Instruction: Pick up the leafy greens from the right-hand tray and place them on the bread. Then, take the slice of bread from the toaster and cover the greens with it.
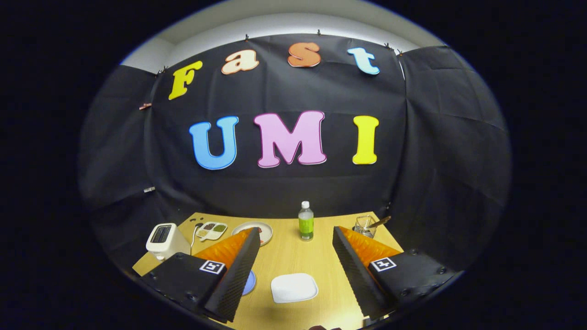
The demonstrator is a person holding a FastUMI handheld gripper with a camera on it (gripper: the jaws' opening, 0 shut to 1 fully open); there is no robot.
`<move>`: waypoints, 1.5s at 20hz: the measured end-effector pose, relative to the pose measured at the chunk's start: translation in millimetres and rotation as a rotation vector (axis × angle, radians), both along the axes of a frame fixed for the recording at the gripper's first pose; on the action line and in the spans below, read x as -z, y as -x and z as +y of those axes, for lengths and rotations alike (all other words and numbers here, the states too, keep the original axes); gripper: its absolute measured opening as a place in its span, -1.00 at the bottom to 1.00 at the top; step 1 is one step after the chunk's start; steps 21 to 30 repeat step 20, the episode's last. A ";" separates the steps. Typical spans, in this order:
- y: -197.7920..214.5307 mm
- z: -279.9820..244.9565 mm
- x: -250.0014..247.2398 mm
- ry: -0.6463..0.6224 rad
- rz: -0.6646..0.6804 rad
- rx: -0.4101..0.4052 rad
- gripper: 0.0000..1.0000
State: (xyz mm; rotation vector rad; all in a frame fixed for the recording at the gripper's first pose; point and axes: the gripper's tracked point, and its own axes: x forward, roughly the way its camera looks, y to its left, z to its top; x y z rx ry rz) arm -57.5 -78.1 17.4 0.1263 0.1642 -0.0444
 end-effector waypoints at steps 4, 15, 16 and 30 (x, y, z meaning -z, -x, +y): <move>5.9 -26.4 7.5 -0.005 0.011 0.000 0.97; -5.8 -4.2 16.1 -0.038 0.054 0.025 0.98; -8.6 1.2 12.2 -0.036 0.050 0.018 0.98; -18.4 12.0 -0.8 -0.021 0.025 0.019 0.98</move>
